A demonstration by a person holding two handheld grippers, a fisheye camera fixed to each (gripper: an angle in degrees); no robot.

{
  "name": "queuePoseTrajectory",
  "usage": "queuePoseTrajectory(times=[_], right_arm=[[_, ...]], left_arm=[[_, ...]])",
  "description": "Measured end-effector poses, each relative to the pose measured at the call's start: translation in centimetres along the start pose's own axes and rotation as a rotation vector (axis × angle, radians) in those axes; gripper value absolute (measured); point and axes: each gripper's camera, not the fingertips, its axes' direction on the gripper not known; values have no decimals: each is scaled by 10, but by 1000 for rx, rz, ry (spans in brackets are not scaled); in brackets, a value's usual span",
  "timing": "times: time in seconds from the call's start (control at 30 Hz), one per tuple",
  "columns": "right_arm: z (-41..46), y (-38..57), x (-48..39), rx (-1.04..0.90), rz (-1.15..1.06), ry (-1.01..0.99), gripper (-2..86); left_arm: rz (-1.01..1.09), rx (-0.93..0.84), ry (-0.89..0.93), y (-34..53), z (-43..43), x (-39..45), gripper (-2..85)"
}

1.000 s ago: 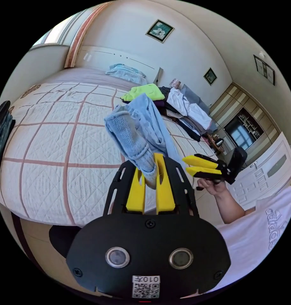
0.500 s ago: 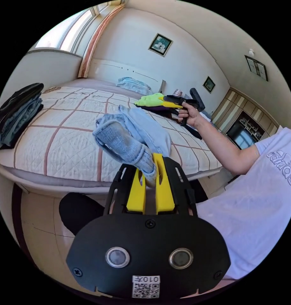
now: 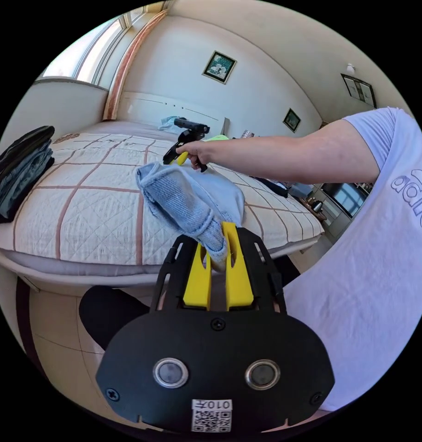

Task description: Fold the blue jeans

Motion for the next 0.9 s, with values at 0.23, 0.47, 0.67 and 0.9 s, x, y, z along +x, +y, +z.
queuePoseTrajectory(times=[0.23,0.47,0.67,0.9], right_arm=[[-41,91,182,164,259,-442,30],[-200,285,335,750,304,-596,27],[-217,446,361,797,277,-440,47],[21,571,371,399,584,-618,62]], left_arm=[[-354,229,202,-12,-32,-102,80],[-115,274,29,-238,-48,-97,79],[183,277,-36,-279,-51,-3,82],[-189,-205,70,-112,93,-70,99]])
